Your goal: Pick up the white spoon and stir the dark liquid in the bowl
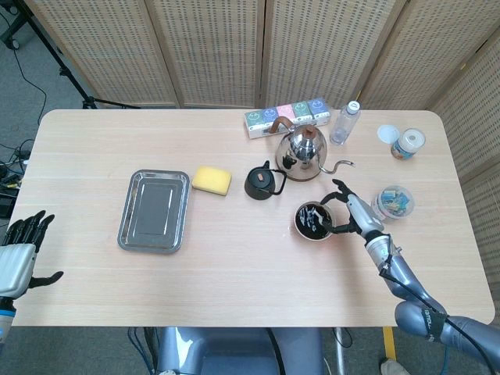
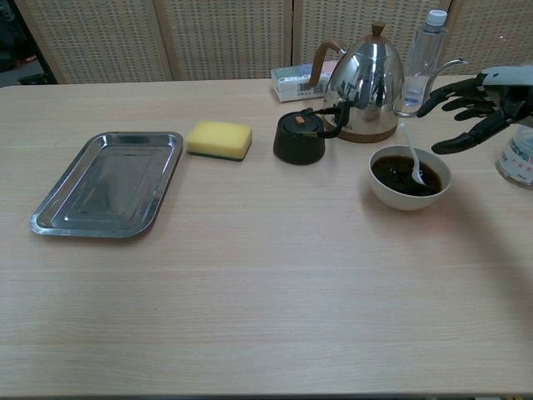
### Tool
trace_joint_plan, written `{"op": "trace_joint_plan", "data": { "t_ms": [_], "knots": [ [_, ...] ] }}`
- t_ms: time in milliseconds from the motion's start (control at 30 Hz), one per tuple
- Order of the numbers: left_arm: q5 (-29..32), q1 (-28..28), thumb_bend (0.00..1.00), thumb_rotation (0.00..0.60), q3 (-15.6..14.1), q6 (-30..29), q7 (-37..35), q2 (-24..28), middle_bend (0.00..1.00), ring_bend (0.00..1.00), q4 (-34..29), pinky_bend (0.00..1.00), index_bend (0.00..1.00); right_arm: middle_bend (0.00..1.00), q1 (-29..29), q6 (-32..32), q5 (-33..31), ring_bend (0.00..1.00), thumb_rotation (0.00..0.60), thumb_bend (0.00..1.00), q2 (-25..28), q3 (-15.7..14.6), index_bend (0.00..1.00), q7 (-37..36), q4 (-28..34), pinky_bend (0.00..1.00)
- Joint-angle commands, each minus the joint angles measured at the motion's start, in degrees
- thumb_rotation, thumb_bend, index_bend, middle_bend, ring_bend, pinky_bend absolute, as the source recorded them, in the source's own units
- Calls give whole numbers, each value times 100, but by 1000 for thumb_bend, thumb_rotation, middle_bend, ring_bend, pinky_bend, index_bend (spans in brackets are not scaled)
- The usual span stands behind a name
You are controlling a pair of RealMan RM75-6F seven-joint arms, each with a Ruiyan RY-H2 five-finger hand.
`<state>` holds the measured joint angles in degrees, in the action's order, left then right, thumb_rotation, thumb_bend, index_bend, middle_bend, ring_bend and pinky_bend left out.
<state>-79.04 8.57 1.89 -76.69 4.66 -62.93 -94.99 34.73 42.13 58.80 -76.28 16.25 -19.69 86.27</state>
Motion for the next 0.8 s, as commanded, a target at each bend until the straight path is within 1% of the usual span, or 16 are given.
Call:
{"op": "trace_joint_plan", "data": {
  "t_ms": [33,167,233,300,400,500,567,633,700,800],
  "knots": [
    [-10,-11,0,600,-4,-18,-10,2,0,0,-2,0,0,0,-95,197,155,0,600,0,150,-8,119,45,198,38],
    [-42,-24,0,600,-15,-39,-29,9,0,0,3,0,0,0,-274,607,497,0,600,0,417,-85,116,230,456,38],
    [-27,-38,0,600,-5,-65,-30,12,0,0,-4,0,0,0,-395,848,696,0,600,0,540,-172,116,367,523,38],
    [3,-61,0,600,14,-113,-10,13,0,0,-23,0,0,0,-570,1232,1005,0,600,0,630,-320,116,591,487,38],
    [23,-96,0,600,33,-188,16,8,0,0,-48,0,0,0,-884,2045,1641,0,600,0,597,-612,116,1102,135,38],
    [21,-124,0,600,33,-238,38,-7,0,0,-76,0,0,0,-1241,2916,2278,0,600,0,482,-913,116,1530,-393,38],
    [66,-154,0,600,54,-301,104,-36,0,0,-98,0,0,0,-1418,3255,2494,0,600,0,446,-1046,114,1627,-617,33],
    [255,-224,0,600,153,-504,414,-150,0,0,-123,0,0,0,-1645,3566,2698,0,600,0,463,-1228,89,1626,-770,19],
    [332,-281,0,600,209,-702,703,-246,0,0,-203,0,0,0,-1883,3861,2879,0,600,0,542,-1408,61,1580,-736,10],
    [279,-322,0,600,191,-779,723,-248,0,0,-305,0,0,0,-2054,4135,3021,0,600,0,541,-1492,60,1605,-742,10]
  ]
}}
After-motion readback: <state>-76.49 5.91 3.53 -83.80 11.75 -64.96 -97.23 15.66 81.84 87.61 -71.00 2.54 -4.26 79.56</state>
